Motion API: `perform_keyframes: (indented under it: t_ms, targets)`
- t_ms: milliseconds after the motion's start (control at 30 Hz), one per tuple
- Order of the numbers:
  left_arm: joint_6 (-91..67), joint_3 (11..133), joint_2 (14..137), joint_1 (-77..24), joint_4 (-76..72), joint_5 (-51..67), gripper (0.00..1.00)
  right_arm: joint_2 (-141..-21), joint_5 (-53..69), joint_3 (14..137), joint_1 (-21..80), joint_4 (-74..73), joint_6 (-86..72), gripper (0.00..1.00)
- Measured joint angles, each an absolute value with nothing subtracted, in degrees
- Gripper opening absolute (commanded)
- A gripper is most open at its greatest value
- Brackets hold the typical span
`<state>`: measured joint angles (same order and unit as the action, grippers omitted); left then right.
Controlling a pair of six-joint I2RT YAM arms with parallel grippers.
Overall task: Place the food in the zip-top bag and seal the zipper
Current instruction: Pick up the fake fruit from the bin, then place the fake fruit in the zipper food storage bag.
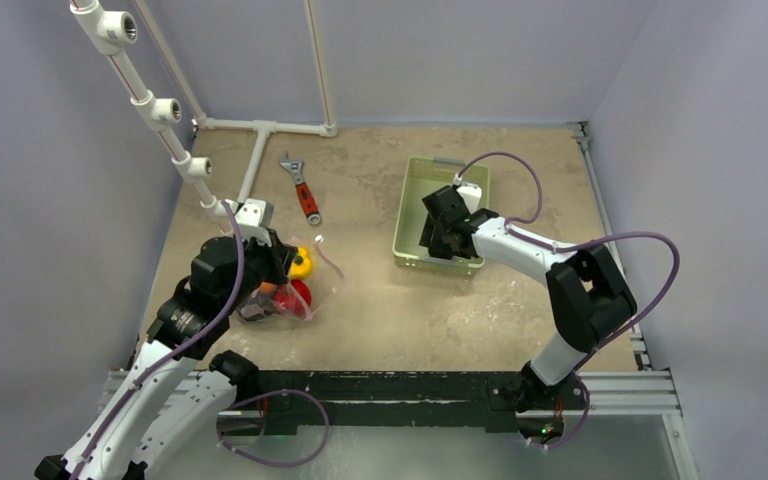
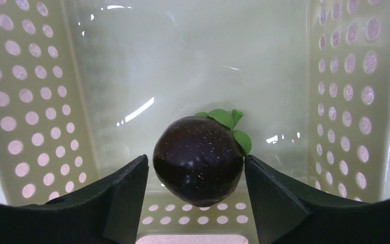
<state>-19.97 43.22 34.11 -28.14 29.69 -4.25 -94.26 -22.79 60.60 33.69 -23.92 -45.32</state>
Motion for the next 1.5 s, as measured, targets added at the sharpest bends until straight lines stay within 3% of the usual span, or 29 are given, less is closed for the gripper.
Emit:
perform_keyframes:
  t_ms: [67,300,467,1000,1500]
  targets:
    - [-20.0,43.2,34.1,-28.1,29.7,-4.3,0.00,-94.3,-22.7,60.3,33.7,-23.8,-45.2,0.64]
    - [-20.0,43.2,34.1,-28.1,29.7,-4.3,0.00,-94.4,-22.7,60.1,33.7,-22.8,-44.3,0.30]
    - [-20.0,43.2,34.1,-28.1,29.7,-4.3,0.00,-94.4,-22.9,60.2,33.7,-23.0,-44.1,0.18]
    - [-20.0,43.2,34.2,-28.1,29.7,-4.3,0.00,-88.7,-23.9,69.8,33.7,-27.4,-41.9,0.05]
    - [-20.0,43.2,34.6,-28.1,29.7,-4.3,0.00,-76.1,-4.7,70.0,34.6,-16.6,-32.6,0.03]
